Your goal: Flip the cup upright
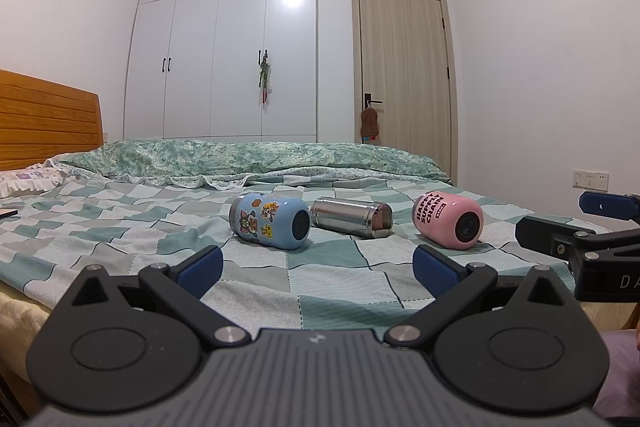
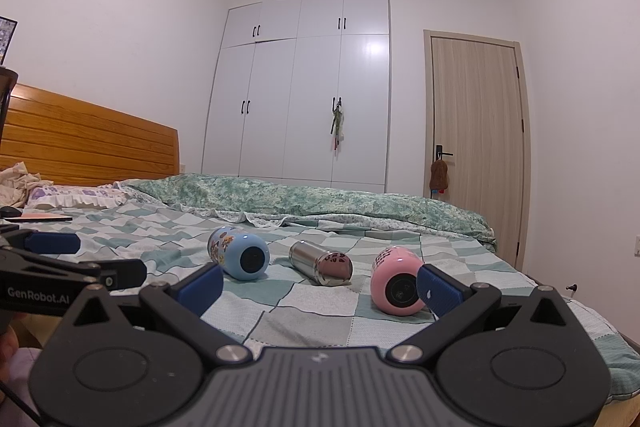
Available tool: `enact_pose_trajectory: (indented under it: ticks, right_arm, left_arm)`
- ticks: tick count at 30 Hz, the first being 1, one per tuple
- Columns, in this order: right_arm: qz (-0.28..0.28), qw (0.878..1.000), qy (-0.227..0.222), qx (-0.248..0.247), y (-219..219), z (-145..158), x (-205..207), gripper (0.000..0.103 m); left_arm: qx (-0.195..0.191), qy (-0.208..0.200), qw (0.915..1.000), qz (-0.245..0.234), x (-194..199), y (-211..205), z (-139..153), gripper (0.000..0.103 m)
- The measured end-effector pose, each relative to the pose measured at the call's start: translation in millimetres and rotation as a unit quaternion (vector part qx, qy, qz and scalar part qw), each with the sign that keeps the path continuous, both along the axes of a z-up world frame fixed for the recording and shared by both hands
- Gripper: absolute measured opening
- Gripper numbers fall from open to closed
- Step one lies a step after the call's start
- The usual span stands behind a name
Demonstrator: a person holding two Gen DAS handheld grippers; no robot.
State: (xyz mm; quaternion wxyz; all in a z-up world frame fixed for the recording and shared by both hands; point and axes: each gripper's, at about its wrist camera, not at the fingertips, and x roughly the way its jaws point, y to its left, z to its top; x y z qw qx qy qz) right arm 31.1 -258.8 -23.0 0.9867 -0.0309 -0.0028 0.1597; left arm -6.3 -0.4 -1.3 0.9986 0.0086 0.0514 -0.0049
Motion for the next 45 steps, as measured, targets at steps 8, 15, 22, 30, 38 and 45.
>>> enact_pose_trajectory:
  ticks: [8, 15, 22, 30, 38, 45]
  right_arm:
    - [0.000, 1.000, 0.000, 0.000, 0, 0, 0, 0.103]
    - [0.000, 1.000, 0.000, 0.000, 0, 0, 0, 0.103]
    - [0.000, 1.000, 0.000, 0.000, 1, 0, 0, 0.103]
    - [0.000, 1.000, 0.000, 0.000, 1, 1, -1, 0.103]
    - [0.000, 1.000, 0.000, 0.000, 3, 1, -2, 0.103]
    - [0.010, 1.000, 0.003, -0.004, 3, 6, 10, 0.103]
  left_arm:
    - [0.000, 0.000, 1.0000, 0.000, 0, 0, 0, 0.103]
    - [0.000, 0.000, 1.0000, 0.000, -1, 0, 0, 0.103]
    - [0.000, 0.000, 1.0000, 0.000, 0, 0, 0, 0.103]
    - [-0.001, 0.000, 1.0000, 0.000, 0, 1, 0, 0.103]
    - [-0.002, -0.001, 1.0000, 0.000, 0, 1, 4, 0.103]
    - [-0.012, 0.000, 0.9999, 0.002, 8, 9, 17, 0.103]
